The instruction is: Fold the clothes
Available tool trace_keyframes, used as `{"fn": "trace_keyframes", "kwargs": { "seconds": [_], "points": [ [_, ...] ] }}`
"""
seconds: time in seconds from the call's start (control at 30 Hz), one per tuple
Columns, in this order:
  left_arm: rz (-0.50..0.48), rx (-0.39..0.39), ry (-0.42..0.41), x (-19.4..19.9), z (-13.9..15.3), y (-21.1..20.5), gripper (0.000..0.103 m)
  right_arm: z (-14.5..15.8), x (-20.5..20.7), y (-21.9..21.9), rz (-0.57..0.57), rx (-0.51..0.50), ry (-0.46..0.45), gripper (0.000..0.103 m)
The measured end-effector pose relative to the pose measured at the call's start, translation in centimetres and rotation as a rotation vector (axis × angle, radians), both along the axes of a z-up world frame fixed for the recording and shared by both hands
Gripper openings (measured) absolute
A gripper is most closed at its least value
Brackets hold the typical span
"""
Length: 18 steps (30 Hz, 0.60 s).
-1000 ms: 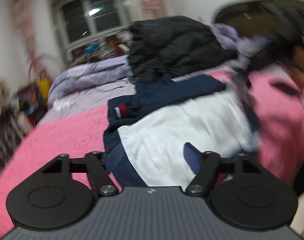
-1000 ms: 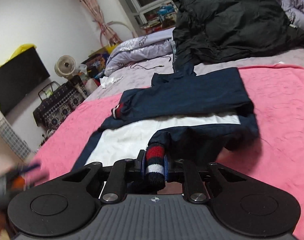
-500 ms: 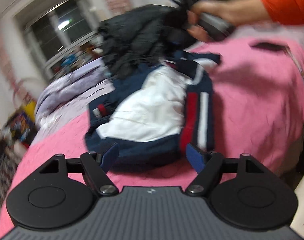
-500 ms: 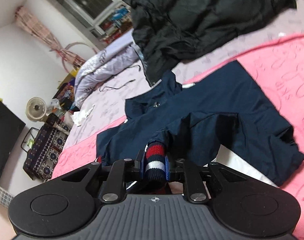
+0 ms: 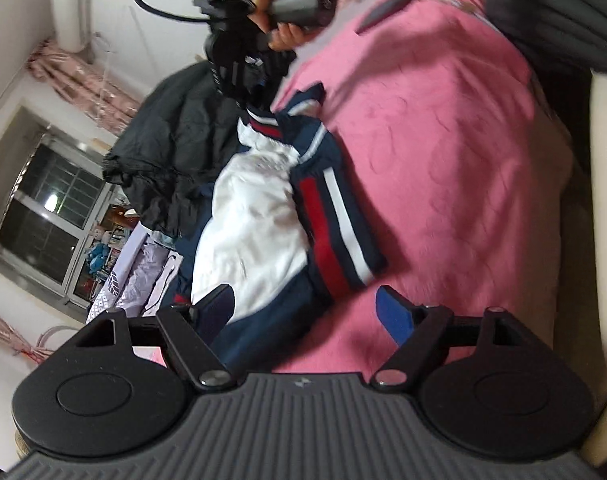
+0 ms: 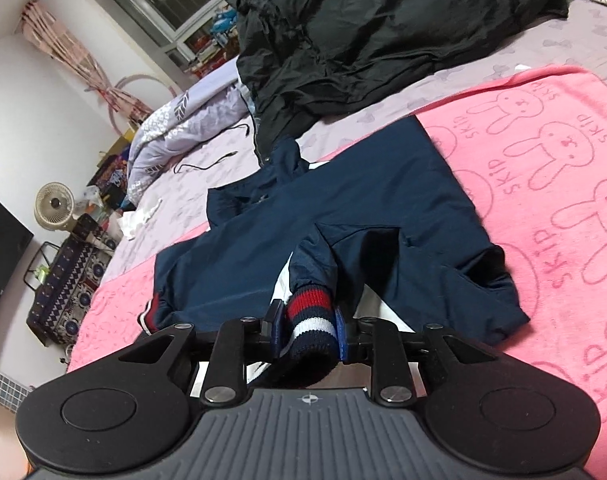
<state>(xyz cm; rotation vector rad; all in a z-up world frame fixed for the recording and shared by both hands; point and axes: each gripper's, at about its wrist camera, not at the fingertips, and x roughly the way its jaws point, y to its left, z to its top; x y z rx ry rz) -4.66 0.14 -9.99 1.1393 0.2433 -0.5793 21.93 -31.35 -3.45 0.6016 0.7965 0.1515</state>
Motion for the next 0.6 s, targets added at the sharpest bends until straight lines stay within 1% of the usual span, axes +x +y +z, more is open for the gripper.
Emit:
{"fn": "trace_keyframes", "kwargs": {
  "seconds": [0.03,0.13,0.17,0.23,0.27,0.3,0.33,0.37,0.4,0.47,0.53,0.6],
  "points": [
    [0.011,0.024,-0.025,0.3,-0.4,-0.2,0.082,-0.1,-0.1,0.1,0.003,-0.006,-0.002,0.027],
    [0.063,0.100,-0.197,1.9,-2.7,-1.9,0.082,-0.2,-0.4,0.6,0.011,-0.025,-0.007,0.027],
    [0.055,0.104,-0.216,2.4,-3.2,-2.4,0.082,-0.2,-0.6,0.8,0.012,-0.033,-0.008,0.027],
    [0.041,0.072,-0.225,3.2,-3.5,-3.5,0.081,0.0,-1.0,0.9,0.011,-0.053,-0.010,0.027],
    [0.037,0.057,-0.217,3.6,-3.5,-3.8,0.076,0.2,-1.2,0.9,0.012,-0.067,-0.013,0.027],
    [0.032,0.042,-0.196,3.9,-3.2,-4.0,0.063,0.5,-1.4,0.8,0.014,-0.080,-0.016,0.027],
    [0.039,0.011,-0.173,4.1,-2.6,-4.1,0.055,0.7,-1.7,0.7,0.015,-0.094,-0.019,0.027],
    [0.047,-0.021,-0.150,4.2,-2.1,-4.2,0.042,0.9,-2.0,0.4,0.014,-0.103,-0.022,0.027],
    [0.072,-0.078,-0.139,4.4,-1.1,-4.1,0.038,1.0,-2.3,0.1,0.013,-0.108,-0.023,0.027],
    [0.147,-0.231,-0.114,5.0,2.0,-3.7,0.036,1.2,-2.9,-0.4,0.017,-0.115,-0.025,0.027],
    [0.219,-0.395,-0.087,6.0,5.5,-2.3,0.035,1.6,-4.0,-0.8,0.036,-0.138,-0.035,0.027],
    [0.289,-0.554,-0.058,7.3,8.9,-0.6,0.035,2.3,-5.6,-0.9,0.088,-0.174,-0.058,0.027]
  ]
}}
